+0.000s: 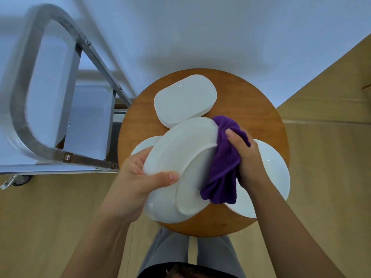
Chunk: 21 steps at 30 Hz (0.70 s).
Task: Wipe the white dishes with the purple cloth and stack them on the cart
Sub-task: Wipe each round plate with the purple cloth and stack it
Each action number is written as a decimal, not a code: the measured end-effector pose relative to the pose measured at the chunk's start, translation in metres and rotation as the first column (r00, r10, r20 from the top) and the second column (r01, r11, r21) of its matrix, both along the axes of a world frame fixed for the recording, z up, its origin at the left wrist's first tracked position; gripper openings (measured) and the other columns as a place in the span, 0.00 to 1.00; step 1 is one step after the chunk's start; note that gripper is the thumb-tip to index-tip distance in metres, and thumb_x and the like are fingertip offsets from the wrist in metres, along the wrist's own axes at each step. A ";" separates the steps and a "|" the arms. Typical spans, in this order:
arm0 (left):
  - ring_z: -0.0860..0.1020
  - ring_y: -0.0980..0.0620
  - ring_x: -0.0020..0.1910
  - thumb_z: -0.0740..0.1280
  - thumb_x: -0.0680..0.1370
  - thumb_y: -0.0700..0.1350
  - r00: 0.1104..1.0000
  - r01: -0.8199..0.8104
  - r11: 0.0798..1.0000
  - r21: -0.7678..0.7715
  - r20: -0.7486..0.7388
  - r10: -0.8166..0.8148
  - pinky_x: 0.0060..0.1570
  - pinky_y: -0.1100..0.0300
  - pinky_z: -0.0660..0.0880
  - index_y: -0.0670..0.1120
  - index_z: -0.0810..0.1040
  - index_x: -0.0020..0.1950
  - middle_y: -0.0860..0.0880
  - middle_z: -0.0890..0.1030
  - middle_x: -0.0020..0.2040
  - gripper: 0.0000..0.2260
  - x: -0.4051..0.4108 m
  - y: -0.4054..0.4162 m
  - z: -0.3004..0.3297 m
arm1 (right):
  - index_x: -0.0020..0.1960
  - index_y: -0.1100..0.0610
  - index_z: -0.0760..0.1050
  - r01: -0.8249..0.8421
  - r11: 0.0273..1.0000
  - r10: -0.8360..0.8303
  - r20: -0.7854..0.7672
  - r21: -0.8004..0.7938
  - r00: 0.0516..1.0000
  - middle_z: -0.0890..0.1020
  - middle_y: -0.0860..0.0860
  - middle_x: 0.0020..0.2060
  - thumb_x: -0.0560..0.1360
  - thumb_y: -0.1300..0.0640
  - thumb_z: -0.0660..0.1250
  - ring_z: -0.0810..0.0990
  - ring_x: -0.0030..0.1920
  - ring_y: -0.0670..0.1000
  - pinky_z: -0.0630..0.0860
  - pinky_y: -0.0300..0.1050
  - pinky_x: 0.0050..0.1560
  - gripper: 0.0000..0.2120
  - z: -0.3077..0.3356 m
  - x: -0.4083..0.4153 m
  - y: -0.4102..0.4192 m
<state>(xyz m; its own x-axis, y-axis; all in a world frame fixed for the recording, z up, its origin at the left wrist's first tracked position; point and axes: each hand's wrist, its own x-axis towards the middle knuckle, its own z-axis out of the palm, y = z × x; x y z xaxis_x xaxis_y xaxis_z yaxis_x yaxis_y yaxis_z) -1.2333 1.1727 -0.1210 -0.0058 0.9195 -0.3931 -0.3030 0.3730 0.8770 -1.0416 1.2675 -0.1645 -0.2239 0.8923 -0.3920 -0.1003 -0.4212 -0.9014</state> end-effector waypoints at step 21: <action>0.82 0.43 0.53 0.79 0.63 0.56 0.885 -0.056 0.992 -0.109 0.455 0.100 0.45 0.51 0.81 0.46 0.78 0.62 0.43 0.83 0.55 0.31 0.014 0.005 -0.025 | 0.51 0.53 0.78 0.251 0.910 -0.236 0.084 -0.330 0.968 0.82 0.49 0.37 0.61 0.42 0.70 0.80 0.37 0.48 0.75 0.41 0.35 0.22 -0.007 0.028 -0.022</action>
<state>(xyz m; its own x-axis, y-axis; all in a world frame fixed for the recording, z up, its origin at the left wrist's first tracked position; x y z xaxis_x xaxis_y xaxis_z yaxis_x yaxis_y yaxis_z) -1.2196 1.1780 -0.1455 0.1249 0.8842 -0.4500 -0.6943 0.4019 0.5970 -1.0133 1.2455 -0.1717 0.0065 0.7314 -0.6819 -0.2040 -0.6666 -0.7170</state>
